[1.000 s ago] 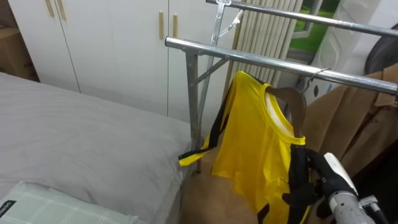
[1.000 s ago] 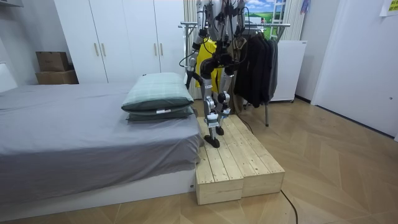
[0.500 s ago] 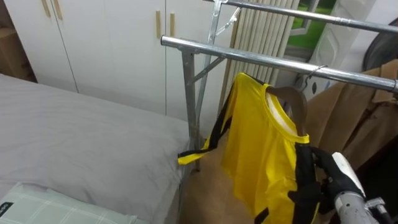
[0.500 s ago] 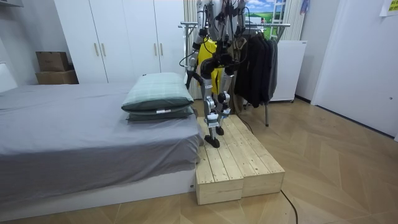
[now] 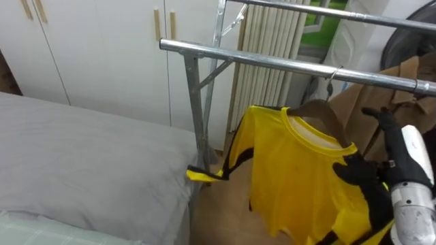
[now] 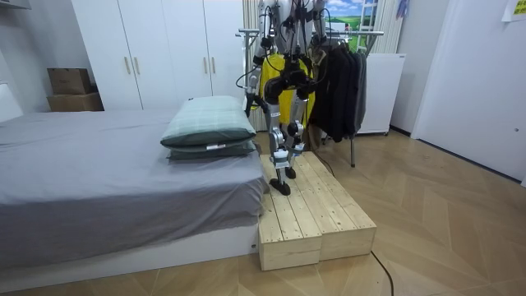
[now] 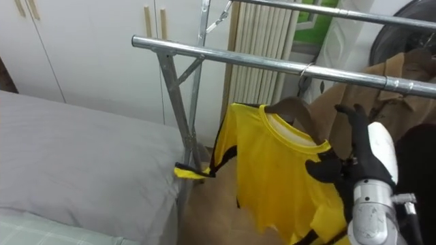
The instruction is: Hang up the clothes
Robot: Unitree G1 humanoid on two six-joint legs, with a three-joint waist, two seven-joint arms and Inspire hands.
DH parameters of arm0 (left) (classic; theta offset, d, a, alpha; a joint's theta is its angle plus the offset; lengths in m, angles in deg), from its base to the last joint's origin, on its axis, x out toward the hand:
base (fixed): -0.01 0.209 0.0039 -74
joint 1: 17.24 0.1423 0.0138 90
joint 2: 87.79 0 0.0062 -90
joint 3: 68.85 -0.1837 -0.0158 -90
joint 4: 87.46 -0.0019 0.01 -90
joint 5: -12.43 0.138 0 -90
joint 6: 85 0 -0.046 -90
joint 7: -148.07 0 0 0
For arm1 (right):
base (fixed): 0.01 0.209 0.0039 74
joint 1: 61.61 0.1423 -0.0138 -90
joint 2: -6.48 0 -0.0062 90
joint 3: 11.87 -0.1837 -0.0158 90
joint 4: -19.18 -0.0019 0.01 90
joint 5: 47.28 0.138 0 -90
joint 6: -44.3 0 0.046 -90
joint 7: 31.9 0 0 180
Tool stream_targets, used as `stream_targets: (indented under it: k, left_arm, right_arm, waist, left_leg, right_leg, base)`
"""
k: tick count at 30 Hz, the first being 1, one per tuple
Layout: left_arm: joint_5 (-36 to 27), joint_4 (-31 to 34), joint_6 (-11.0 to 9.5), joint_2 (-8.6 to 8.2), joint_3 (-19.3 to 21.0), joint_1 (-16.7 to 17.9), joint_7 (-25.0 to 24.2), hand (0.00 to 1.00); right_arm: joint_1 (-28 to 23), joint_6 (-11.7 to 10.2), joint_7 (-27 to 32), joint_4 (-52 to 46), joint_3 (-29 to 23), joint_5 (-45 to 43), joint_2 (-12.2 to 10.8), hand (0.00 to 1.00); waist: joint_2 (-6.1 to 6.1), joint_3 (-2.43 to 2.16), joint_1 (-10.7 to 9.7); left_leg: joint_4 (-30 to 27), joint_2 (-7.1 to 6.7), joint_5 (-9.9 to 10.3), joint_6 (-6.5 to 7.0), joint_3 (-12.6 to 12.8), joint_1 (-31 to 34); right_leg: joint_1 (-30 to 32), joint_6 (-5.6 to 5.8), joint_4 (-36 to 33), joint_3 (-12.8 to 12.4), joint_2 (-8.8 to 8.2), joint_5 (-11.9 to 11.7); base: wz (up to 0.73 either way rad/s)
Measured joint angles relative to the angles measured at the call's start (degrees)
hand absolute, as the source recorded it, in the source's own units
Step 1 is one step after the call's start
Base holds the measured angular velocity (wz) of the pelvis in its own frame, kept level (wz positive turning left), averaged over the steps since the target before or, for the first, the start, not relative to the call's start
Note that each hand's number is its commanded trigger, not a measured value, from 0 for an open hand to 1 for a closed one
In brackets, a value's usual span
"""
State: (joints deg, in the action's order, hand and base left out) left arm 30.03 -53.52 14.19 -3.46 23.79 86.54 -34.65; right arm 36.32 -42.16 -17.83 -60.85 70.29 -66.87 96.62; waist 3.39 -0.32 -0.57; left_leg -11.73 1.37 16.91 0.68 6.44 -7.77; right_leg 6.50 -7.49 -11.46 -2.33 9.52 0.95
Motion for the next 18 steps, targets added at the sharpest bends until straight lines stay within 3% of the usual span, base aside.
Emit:
stream_targets:
  k: [14,18]
  left_arm:
    - [-2.1,0.0,0.0,-0.4,0.8,1.1,0.0,0.0]
    - [-2.4,0.0,-0.1,-0.4,0.7,1.2,0.0,0.0]
  right_arm:
    - [-1.8,0.0,5.5,-0.2,-2.3,1.5,-0.1,0.0]
    - [-5.9,0.0,6.3,-1.7,-1.6,3.4,-0.3,0.0]
  waist:
    - [-0.8,-0.17,-2.3]
    - [-1.0,-0.09,-2.0]
  left_leg:
    - [0.1,0.06,0.1,-0.05,1.4,-0.2]
    - [0.3,0.07,0.1,-0.06,1.5,-0.7]
  right_leg:
    - [0.4,0.11,-0.3,-1.7,0.63,0.0]
    - [0.1,0.13,-0.3,-1.9,0.72,0.0]
  base:
    - [-0.07]
    - [0.0]
